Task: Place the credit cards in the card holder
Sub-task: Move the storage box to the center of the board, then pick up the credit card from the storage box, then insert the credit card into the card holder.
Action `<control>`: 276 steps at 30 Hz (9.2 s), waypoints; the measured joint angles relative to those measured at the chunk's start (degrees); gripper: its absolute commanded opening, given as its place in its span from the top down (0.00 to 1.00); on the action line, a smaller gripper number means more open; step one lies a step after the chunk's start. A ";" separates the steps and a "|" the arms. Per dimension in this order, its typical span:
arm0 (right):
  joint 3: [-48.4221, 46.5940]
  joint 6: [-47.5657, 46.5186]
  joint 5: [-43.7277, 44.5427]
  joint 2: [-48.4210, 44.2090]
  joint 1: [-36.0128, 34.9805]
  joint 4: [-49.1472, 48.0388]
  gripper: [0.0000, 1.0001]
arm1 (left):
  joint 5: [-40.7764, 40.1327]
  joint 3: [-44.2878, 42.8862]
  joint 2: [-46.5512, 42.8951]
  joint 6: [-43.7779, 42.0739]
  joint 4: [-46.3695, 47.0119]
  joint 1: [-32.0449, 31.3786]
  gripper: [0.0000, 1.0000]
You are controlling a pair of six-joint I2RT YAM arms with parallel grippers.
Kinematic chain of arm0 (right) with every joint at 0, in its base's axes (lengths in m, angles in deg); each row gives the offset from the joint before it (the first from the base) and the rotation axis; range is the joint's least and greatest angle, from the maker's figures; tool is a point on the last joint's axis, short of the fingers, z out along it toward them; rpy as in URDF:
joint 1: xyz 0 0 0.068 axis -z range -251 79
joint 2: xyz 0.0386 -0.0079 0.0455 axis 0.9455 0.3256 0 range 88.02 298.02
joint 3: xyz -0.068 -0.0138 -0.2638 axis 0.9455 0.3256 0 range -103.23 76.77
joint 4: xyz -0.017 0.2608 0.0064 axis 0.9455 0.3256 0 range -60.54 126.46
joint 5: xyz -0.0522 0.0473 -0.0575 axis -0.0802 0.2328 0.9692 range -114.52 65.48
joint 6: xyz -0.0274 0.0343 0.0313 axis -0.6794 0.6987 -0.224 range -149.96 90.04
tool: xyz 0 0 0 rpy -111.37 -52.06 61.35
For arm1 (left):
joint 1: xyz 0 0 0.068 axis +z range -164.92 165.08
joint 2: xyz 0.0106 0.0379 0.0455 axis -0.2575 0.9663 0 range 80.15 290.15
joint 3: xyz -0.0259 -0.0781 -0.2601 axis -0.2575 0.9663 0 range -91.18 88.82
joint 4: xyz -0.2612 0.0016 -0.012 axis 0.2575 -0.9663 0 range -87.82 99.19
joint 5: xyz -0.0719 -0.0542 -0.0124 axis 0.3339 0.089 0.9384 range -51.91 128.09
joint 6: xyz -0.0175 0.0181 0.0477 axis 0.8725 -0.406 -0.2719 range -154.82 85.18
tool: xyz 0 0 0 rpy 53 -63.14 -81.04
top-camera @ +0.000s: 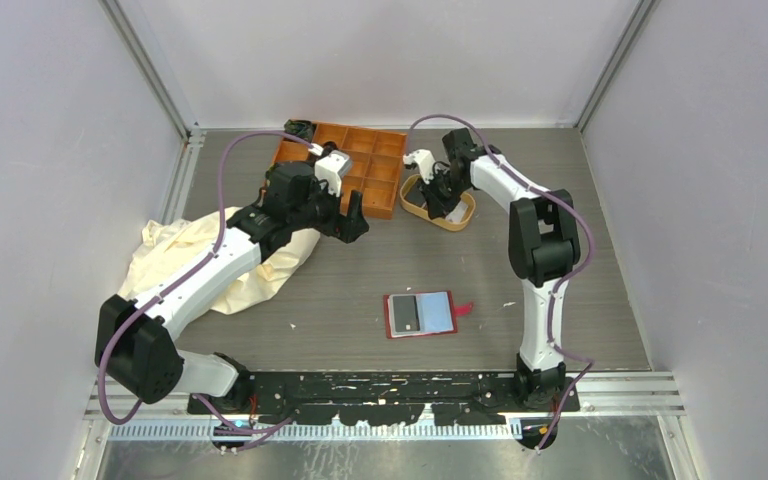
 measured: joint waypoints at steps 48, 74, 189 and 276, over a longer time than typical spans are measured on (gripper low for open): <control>45.20 50.77 -21.16 -29.00 12.79 -25.90 0.32 | 7.80 0.00 4.15 5.22 1.55 -0.52 0.27; 40.52 57.79 -19.80 -18.16 12.83 -29.16 0.40 | 3.30 -7.56 26.43 14.51 -0.98 -9.73 0.43; 39.30 54.45 -26.47 -16.98 8.94 -27.17 0.39 | 2.36 -28.06 42.77 15.47 -7.21 -12.09 0.76; 49.20 46.53 -47.84 -54.53 -6.97 -35.08 0.99 | -1.05 47.39 -9.46 36.54 81.33 -24.30 0.61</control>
